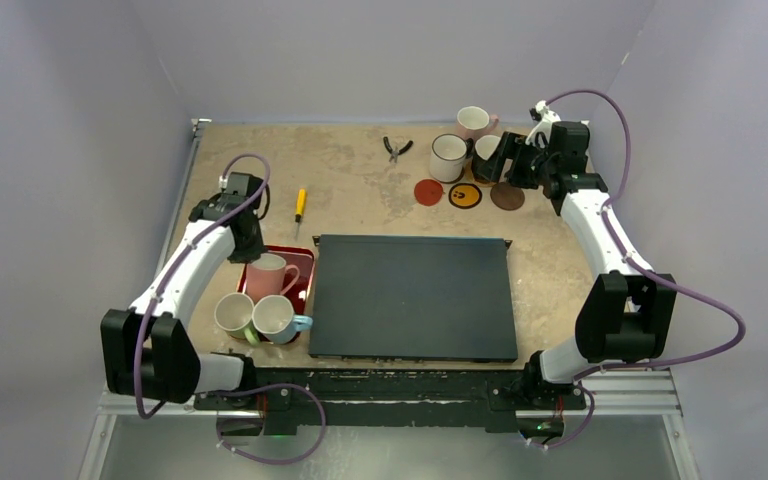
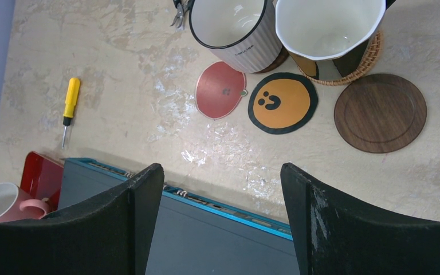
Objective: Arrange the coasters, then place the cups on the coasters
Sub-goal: Pick up the cup from the tray.
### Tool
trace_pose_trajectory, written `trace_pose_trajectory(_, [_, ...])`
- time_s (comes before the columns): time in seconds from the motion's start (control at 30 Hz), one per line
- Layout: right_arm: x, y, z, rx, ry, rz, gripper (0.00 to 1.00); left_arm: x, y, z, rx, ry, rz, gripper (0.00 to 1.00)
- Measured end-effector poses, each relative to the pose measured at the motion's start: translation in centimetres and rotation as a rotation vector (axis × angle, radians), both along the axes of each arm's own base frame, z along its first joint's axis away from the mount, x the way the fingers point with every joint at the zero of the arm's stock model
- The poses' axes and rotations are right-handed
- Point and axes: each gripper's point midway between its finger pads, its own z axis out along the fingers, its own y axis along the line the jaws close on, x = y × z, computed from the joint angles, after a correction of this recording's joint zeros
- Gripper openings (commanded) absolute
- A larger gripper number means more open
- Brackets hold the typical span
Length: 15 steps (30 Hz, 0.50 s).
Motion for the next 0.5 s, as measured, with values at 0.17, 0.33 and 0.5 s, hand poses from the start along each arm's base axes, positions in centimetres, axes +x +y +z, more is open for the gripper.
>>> trace_pose_trajectory(0.17, [0.0,0.0,0.0,0.000,0.000,0.000,0.78,-0.6,-0.2,0.3,-0.027,-0.033,0.037,0.00])
trace_pose_trajectory(0.33, [-0.4,0.0,0.3,0.000,-0.008,0.000,0.78,-1.0,-0.2,0.4,-0.038,-0.046,0.067,0.00])
trace_pose_trajectory(0.5, [-0.7,0.0,1.4,0.000,-0.034,0.000,0.78,-2.0,-0.3,0.7,-0.055,-0.052,0.083,0.00])
